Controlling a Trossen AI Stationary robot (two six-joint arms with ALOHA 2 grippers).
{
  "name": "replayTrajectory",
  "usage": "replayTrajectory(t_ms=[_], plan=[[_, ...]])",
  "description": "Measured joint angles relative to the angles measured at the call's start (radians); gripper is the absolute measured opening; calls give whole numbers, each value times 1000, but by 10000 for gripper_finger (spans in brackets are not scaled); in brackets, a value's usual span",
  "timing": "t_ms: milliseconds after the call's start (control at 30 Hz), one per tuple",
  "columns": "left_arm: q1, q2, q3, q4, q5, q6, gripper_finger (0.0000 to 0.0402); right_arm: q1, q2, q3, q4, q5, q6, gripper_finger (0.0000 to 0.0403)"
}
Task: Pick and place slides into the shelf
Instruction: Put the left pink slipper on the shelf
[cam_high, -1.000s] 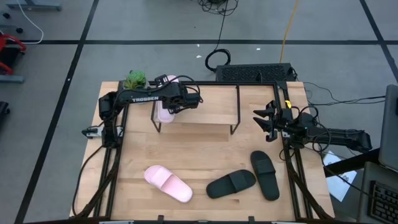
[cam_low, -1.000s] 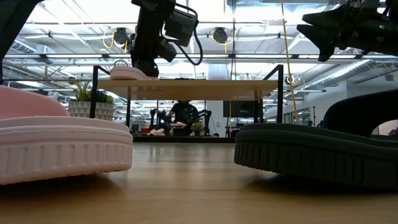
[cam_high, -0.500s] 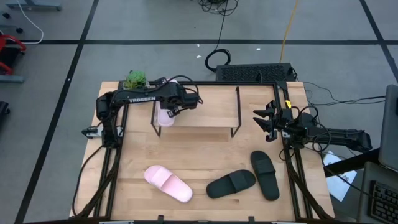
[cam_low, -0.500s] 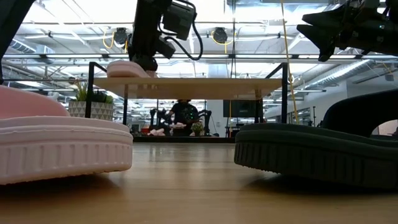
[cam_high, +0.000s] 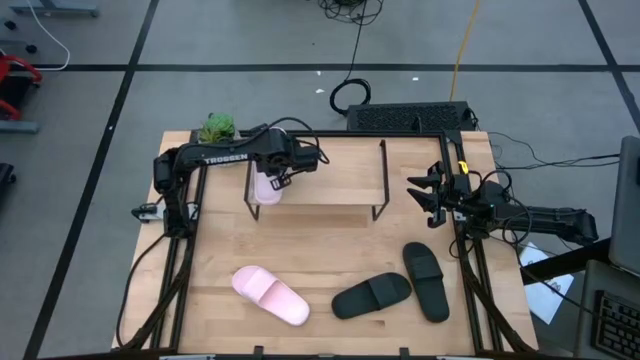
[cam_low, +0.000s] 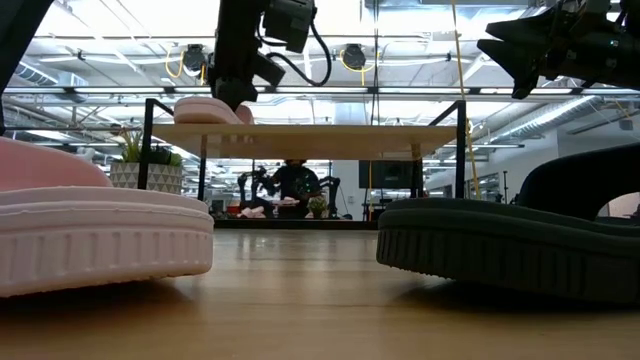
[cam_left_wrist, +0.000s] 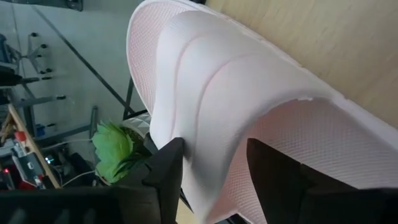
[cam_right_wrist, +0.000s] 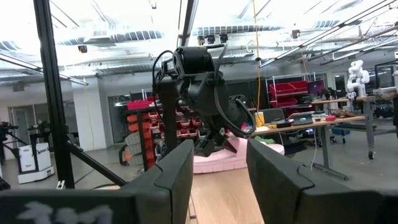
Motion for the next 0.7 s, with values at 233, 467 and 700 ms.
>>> replayTrajectory(t_ms=[233, 467, 700], plan=[[-22, 0, 0, -2, 6, 6, 171, 0, 0, 0, 0, 0, 0, 141], [-46, 0, 0, -2, 7, 32, 171, 0, 0, 0, 0, 0, 0, 141], [-46, 0, 0, -2, 0, 35, 171, 0, 0, 0, 0, 0, 0, 141]])
